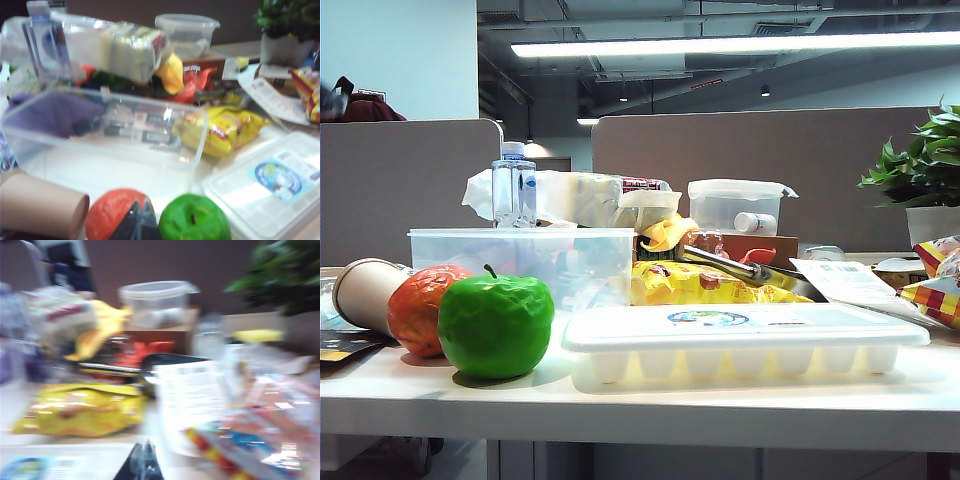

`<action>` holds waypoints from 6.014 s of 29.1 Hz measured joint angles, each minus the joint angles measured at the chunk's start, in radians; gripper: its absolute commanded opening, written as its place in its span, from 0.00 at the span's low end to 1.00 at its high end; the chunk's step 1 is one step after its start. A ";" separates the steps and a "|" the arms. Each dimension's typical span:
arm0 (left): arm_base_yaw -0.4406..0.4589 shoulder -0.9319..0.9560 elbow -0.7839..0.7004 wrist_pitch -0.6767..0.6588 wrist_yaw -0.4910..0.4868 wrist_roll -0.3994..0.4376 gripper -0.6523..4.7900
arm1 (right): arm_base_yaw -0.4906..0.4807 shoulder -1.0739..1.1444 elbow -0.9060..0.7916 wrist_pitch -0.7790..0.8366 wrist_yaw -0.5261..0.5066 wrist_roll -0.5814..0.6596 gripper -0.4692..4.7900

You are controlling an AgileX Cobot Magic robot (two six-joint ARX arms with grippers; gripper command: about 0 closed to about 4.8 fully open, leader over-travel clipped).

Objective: Pick up the metal ice scoop from the table and place it inside the transparent plastic box.

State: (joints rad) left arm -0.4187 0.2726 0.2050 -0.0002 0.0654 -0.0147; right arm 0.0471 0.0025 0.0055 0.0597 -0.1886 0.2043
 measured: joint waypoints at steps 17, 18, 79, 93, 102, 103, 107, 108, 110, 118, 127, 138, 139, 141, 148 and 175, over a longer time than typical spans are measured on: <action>-0.027 0.440 0.386 0.002 -0.001 0.000 0.11 | 0.002 0.219 0.369 -0.020 -0.162 0.063 0.08; -0.027 0.459 0.390 0.004 -0.001 0.000 0.11 | 0.001 0.297 0.424 -0.026 -0.191 0.030 0.08; -0.027 0.520 0.391 -0.004 0.000 0.000 0.11 | 0.325 2.185 1.779 -0.513 -0.009 -1.322 0.28; -0.027 0.520 0.391 -0.004 0.000 0.000 0.11 | 0.328 2.183 1.881 -0.568 0.032 -1.221 0.08; -0.027 0.515 0.391 -0.008 -0.001 0.000 0.11 | 0.348 2.001 1.985 -0.603 -0.092 -0.786 0.08; -0.027 0.503 0.391 -0.013 -0.001 0.000 0.11 | 0.355 1.989 1.999 -0.603 -0.156 -0.690 0.08; -0.027 0.469 0.391 -0.012 0.000 0.000 0.11 | 0.383 1.988 2.047 -0.581 -0.286 -0.491 0.08; -0.027 0.451 0.391 -0.012 -0.001 0.000 0.11 | 0.406 1.987 2.049 -0.525 -0.323 -0.413 0.08; -0.027 0.431 0.391 -0.012 0.000 0.000 0.11 | 0.426 1.989 2.048 -0.465 -0.373 -0.335 0.08; -0.027 0.385 0.391 -0.012 -0.001 0.000 0.11 | 0.529 2.063 2.092 -0.179 -0.549 -0.091 0.08; -0.027 0.365 0.391 -0.019 -0.001 0.000 0.11 | 0.494 2.316 2.395 -0.202 -0.766 0.064 0.08; -0.027 0.355 0.394 -0.020 0.000 0.000 0.11 | 0.482 2.551 2.573 -0.223 -0.788 0.193 0.20; -0.027 0.354 0.395 -0.020 0.000 0.000 0.11 | 0.482 2.551 2.573 -0.223 -0.783 0.188 0.32; -0.027 0.354 0.395 -0.020 -0.001 0.000 0.11 | 0.483 2.551 2.574 -0.218 -0.772 0.177 0.42; -0.027 0.354 0.395 -0.020 -0.001 0.000 0.11 | 0.484 2.552 2.578 -0.218 -0.772 0.165 0.62; -0.027 0.343 0.395 -0.026 0.000 0.000 0.11 | 0.482 2.450 2.607 -0.442 -0.779 0.114 0.08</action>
State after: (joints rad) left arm -0.4454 0.6155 0.6003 -0.0261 0.0650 -0.0147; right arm 0.5289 2.4527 2.6125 -0.3820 -0.9672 0.3180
